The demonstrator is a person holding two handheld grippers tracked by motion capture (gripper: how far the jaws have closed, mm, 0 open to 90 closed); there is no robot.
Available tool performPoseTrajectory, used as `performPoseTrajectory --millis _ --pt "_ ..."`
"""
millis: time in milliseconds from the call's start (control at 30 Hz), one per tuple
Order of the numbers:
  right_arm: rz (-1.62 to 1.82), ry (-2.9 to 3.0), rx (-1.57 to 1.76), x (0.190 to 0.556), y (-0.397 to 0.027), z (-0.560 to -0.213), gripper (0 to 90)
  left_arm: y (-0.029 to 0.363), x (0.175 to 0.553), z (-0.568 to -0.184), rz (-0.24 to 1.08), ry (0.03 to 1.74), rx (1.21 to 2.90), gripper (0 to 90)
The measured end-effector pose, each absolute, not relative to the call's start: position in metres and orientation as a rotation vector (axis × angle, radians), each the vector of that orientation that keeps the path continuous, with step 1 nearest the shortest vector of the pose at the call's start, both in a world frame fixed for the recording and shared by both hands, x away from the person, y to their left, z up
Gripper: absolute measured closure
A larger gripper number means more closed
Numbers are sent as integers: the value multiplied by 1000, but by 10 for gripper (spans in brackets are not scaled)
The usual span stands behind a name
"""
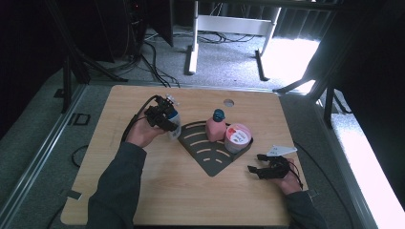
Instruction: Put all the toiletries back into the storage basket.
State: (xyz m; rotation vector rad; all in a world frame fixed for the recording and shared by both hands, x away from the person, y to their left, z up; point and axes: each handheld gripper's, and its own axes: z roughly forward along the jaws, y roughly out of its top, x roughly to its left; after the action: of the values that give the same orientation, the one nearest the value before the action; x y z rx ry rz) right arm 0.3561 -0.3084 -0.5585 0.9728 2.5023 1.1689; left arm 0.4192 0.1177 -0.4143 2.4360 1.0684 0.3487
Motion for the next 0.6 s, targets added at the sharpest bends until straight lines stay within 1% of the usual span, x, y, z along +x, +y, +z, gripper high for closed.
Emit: performPoseTrajectory --millis 600 --pt "1169 2503 974 356 -308 -559 270 111 422 -414 370 1068 2411 553"
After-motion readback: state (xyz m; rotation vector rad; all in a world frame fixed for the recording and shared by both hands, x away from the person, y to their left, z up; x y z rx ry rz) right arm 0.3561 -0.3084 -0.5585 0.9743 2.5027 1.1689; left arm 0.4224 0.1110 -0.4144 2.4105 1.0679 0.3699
